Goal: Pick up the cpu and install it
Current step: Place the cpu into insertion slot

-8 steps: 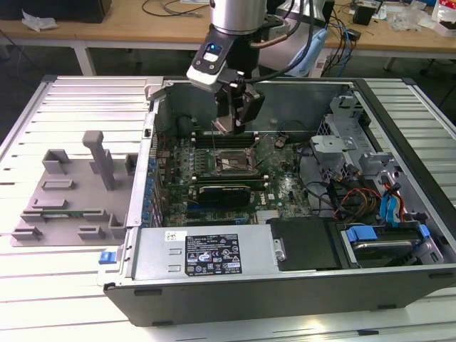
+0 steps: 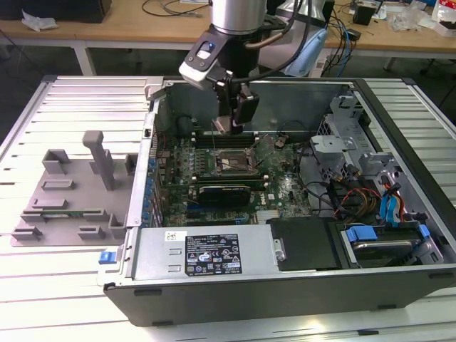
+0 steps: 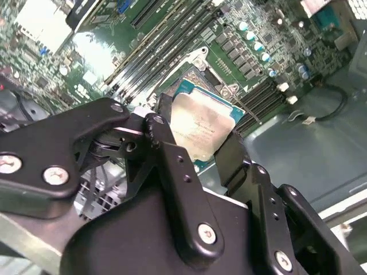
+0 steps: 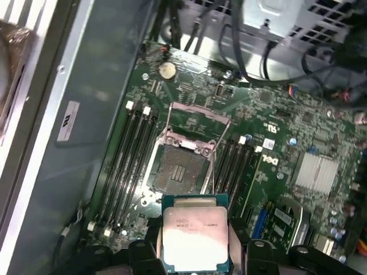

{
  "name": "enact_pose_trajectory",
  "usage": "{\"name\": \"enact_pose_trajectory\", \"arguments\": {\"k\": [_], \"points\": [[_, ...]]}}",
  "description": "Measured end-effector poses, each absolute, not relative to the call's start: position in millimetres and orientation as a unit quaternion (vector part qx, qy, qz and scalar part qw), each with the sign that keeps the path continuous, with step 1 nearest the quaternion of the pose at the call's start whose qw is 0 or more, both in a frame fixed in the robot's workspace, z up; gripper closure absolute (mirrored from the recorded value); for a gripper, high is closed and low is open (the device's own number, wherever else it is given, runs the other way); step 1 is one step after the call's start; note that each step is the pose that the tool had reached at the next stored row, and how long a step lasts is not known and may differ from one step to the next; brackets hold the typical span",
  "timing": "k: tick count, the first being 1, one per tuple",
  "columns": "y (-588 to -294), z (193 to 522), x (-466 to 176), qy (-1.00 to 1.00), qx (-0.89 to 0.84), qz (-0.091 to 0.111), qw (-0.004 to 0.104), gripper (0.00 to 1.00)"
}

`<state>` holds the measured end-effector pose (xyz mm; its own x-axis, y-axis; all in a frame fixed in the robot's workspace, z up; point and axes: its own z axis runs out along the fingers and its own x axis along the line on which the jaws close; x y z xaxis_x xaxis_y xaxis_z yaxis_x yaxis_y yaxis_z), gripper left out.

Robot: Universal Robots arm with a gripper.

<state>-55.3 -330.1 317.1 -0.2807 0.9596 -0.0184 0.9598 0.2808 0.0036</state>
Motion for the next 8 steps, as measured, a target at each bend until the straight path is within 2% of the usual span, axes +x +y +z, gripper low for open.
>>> {"name": "enact_pose_trajectory", "arguments": {"k": [8], "points": [[-330.2,316.9,-55.3,0.746,0.666,-0.005,0.008,0.45]]}}
